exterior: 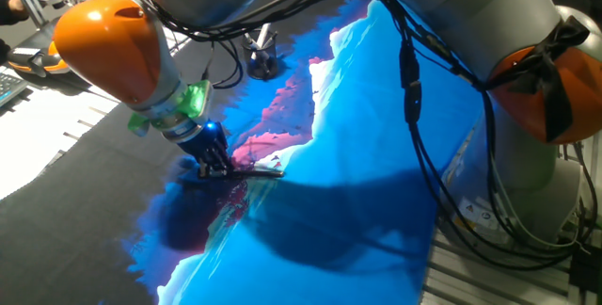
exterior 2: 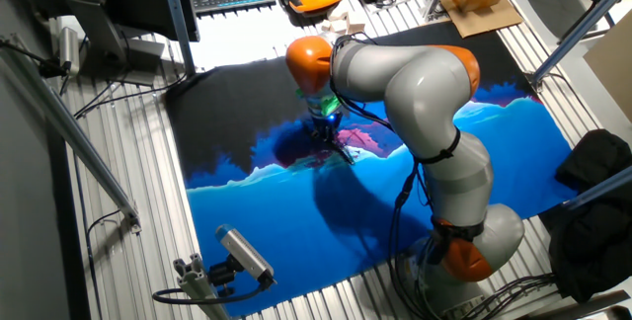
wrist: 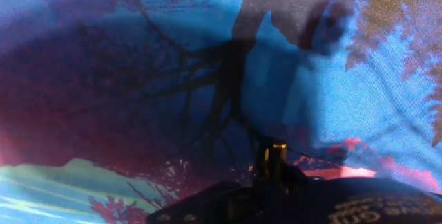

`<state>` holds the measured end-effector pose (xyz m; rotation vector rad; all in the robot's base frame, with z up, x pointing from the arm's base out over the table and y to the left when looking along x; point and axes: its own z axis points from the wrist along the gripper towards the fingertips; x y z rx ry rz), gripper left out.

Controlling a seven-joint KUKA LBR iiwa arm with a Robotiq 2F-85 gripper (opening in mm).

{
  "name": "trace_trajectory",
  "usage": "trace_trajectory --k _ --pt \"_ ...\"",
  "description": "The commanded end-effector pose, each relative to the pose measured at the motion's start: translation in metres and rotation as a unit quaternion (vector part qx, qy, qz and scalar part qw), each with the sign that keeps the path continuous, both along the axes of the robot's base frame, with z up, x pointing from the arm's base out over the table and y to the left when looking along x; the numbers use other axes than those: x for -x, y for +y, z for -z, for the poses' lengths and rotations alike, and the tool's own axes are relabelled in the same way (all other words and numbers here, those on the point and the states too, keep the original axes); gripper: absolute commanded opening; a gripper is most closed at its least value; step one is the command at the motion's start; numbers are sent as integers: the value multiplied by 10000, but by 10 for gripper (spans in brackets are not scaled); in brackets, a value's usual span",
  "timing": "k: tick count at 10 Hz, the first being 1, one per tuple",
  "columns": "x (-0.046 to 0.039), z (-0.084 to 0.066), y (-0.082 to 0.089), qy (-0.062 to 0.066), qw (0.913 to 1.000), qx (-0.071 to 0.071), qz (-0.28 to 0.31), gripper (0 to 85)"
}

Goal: Put the pen into the pen holder

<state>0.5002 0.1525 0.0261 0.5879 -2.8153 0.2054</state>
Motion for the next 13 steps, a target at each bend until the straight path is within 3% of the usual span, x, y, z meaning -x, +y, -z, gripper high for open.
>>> trace_trajectory --k 1,4,7,8,9,10,12,13 --pt "-6 -22 -1 18 10000 -1 3 0" --pt "-43 -166 -70 141 9999 4 -68 0" --pt "-105 -342 -219 120 9997 37 -233 0" --pt "-118 -399 -247 60 9996 59 -254 0" --pt "-138 -471 -275 -50 9997 -80 -231 0" --pt "-173 -571 -315 -120 9996 -103 -233 0" --pt "-253 -781 -422 -101 9996 91 -258 0" --pt "-273 -853 -459 -224 9997 72 -111 0"
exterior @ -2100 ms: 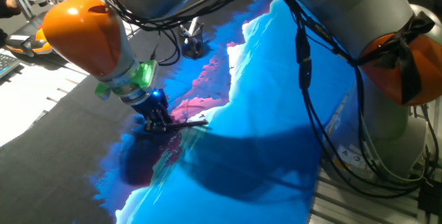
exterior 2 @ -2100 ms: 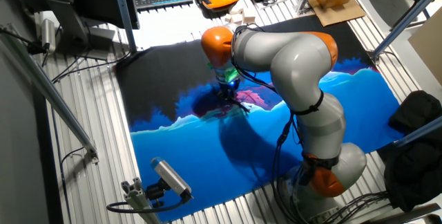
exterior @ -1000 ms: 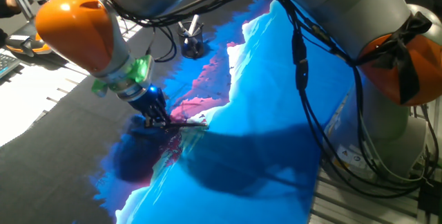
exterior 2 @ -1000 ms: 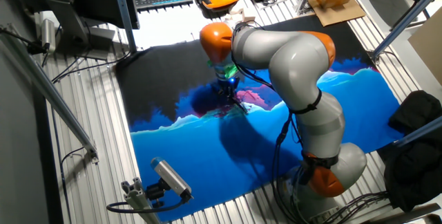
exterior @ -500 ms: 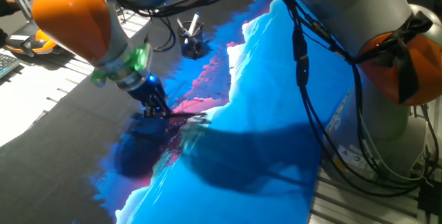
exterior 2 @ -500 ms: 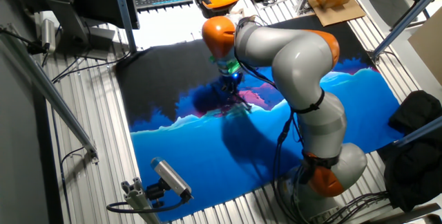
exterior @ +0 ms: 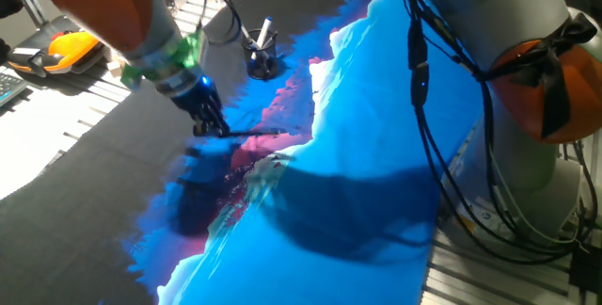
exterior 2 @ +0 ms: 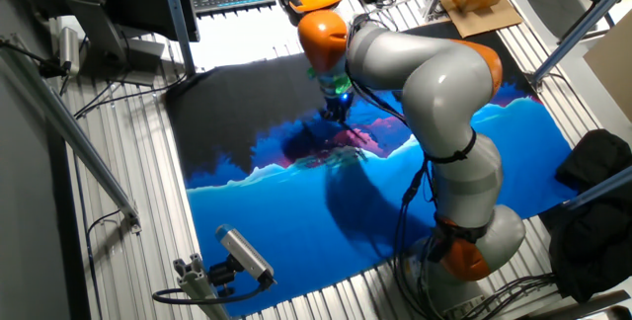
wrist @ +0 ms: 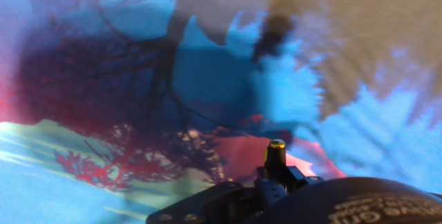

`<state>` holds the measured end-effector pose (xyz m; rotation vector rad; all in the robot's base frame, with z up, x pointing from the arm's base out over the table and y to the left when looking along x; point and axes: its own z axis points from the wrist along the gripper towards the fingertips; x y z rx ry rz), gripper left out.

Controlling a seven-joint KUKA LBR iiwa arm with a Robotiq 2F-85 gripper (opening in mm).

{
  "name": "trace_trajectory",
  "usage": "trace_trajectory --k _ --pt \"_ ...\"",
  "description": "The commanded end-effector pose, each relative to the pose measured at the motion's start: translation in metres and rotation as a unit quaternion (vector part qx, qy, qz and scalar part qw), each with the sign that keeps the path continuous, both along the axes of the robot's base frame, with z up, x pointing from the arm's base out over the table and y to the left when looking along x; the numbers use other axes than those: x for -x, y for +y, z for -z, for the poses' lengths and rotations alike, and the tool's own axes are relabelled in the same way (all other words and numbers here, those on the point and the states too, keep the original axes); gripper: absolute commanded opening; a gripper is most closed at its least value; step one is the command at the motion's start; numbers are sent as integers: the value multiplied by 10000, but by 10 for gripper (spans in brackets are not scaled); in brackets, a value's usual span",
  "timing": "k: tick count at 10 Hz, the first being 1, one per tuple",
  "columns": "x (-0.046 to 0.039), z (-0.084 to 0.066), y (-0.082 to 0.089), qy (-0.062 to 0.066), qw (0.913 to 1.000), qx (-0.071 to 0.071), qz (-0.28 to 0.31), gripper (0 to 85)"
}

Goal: Put the pen into the pen holder

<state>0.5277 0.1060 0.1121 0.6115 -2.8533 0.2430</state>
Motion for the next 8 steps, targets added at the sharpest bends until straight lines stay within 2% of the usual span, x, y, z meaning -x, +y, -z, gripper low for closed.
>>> trace_trajectory --k 1,3,4,5,6,8 --pt "-19 -54 -22 -67 9996 -96 249 0" --pt "-123 -206 -107 -42 9987 -172 483 0" --pt "-168 -277 -159 -64 9986 -100 519 0" --pt "-209 -335 -223 -58 9977 -89 663 0" --pt "-265 -391 -307 -108 9969 -26 775 0" --pt "-359 -474 -448 -385 9946 6 965 0"
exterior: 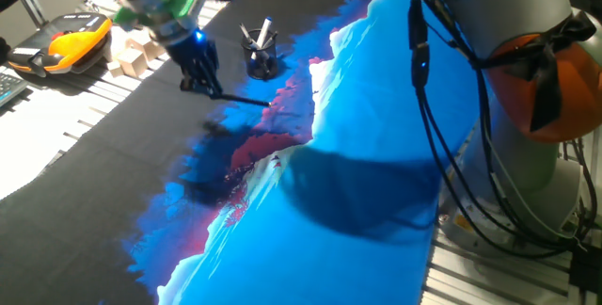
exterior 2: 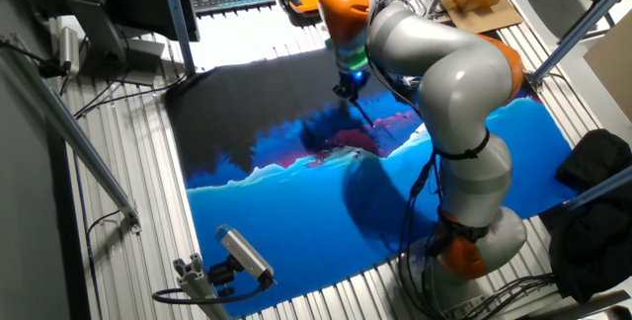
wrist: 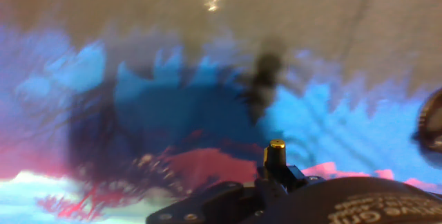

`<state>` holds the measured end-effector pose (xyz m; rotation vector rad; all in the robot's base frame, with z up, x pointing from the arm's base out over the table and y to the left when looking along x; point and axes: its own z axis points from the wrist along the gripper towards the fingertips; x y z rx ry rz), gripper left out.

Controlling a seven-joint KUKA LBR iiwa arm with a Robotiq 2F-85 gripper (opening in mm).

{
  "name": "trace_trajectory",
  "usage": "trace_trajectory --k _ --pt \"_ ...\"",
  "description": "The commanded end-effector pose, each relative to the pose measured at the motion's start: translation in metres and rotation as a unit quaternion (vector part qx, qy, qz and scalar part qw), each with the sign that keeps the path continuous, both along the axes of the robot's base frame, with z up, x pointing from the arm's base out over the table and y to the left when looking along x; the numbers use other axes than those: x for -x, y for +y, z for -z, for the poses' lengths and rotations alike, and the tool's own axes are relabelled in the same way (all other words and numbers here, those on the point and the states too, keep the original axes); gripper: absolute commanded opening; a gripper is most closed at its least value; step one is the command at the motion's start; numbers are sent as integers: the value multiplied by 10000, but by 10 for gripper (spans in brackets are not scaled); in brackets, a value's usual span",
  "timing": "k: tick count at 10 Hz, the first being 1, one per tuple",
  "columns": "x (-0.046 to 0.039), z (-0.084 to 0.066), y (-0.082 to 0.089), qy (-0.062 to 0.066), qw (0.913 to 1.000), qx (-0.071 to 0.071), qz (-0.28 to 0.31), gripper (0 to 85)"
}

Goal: Put the pen into the pen holder

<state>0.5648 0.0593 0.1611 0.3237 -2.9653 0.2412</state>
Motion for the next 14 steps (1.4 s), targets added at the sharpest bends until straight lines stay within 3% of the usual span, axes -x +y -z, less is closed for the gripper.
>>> trace_trajectory --k 1,4,6,9,11,14 --pt "-33 -28 -52 -68 10000 5 17 0" --pt "-114 -128 -265 -417 9991 23 99 0" --pt "-165 -201 -450 -721 9971 21 258 0" --pt "-170 -246 -551 -963 9938 -81 542 0" --pt "-192 -280 -635 -993 9935 -100 550 0" --pt "-198 -283 -648 -961 9925 -251 706 0"
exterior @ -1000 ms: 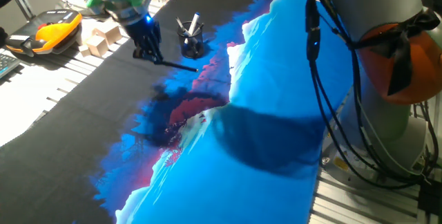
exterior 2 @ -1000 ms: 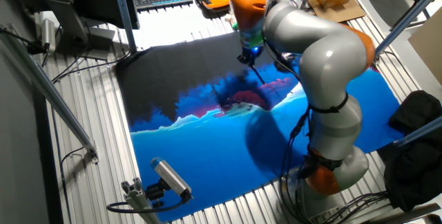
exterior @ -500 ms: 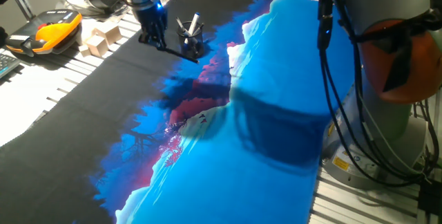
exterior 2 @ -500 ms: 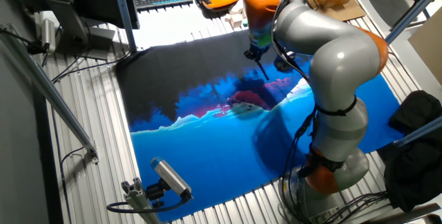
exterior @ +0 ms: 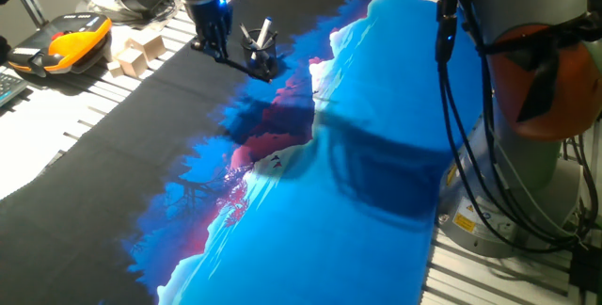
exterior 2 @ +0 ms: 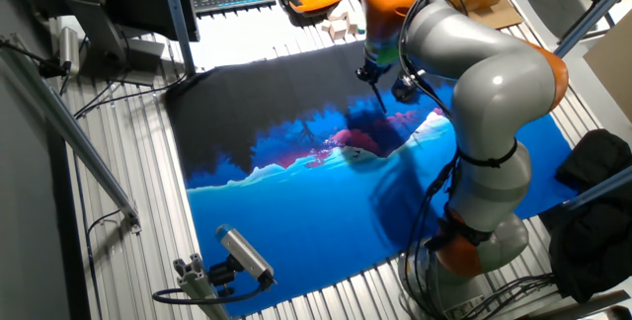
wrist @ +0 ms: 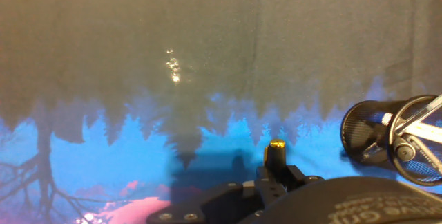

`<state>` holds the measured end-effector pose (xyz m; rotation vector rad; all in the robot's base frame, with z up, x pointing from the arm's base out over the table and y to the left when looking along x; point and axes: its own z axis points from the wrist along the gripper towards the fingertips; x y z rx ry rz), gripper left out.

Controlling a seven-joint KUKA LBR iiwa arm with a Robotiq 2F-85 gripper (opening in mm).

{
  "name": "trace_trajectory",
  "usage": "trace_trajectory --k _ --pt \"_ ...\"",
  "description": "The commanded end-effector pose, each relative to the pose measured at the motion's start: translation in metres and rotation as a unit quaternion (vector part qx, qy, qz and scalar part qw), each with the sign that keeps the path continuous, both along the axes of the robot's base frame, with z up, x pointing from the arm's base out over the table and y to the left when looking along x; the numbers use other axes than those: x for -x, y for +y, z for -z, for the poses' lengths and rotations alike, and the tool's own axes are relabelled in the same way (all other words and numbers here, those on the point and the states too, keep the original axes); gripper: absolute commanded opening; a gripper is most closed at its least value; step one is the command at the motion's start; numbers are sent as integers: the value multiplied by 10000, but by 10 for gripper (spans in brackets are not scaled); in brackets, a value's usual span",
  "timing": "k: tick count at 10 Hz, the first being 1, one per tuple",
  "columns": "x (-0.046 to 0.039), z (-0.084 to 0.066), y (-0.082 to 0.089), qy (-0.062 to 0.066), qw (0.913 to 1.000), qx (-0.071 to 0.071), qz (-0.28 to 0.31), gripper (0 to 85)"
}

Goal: Put the pen into the pen holder

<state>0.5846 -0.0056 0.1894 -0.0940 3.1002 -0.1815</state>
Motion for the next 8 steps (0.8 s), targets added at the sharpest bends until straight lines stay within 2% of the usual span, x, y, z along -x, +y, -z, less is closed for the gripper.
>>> trace_trajectory --k 1,2,4,5,8 --pt "0 0 1 25 10000 -43 32 0" --pt "0 0 1 72 9999 -110 92 0" --pt "0 0 1 43 9988 -183 458 0" --pt "0 0 1 -15 9972 -253 707 0" --pt "0 0 1 -276 9912 -282 1262 0"
